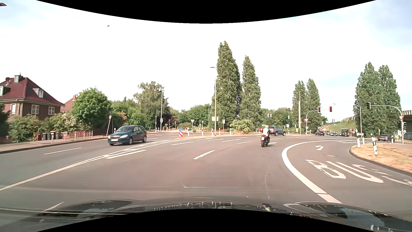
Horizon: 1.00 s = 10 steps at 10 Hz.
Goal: Follow the waypoints while adhering to traffic rules and regulations
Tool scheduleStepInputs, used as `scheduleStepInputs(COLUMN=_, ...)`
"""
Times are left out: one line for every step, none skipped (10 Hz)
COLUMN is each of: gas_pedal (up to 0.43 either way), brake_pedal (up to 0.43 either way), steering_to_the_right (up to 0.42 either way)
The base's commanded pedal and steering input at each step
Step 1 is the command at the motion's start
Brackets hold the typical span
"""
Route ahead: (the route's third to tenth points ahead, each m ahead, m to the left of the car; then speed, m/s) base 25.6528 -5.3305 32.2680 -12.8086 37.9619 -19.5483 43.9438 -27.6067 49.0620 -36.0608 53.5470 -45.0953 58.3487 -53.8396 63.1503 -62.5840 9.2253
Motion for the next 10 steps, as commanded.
scheduleStepInputs(gas_pedal=0.02, brake_pedal=0.0, steering_to_the_right=0.079)
scheduleStepInputs(gas_pedal=0.02, brake_pedal=0.0, steering_to_the_right=0.09)
scheduleStepInputs(gas_pedal=0.02, brake_pedal=0.0, steering_to_the_right=0.094)
scheduleStepInputs(gas_pedal=0.02, brake_pedal=0.0, steering_to_the_right=0.098)
scheduleStepInputs(gas_pedal=0.02, brake_pedal=0.0, steering_to_the_right=0.103)
scheduleStepInputs(gas_pedal=0.02, brake_pedal=0.0, steering_to_the_right=0.107)
scheduleStepInputs(gas_pedal=0.02, brake_pedal=0.0, steering_to_the_right=0.114)
scheduleStepInputs(gas_pedal=0.02, brake_pedal=0.0, steering_to_the_right=0.122)
scheduleStepInputs(gas_pedal=0.02, brake_pedal=0.0, steering_to_the_right=0.128)
scheduleStepInputs(gas_pedal=0.02, brake_pedal=0.0, steering_to_the_right=0.129)
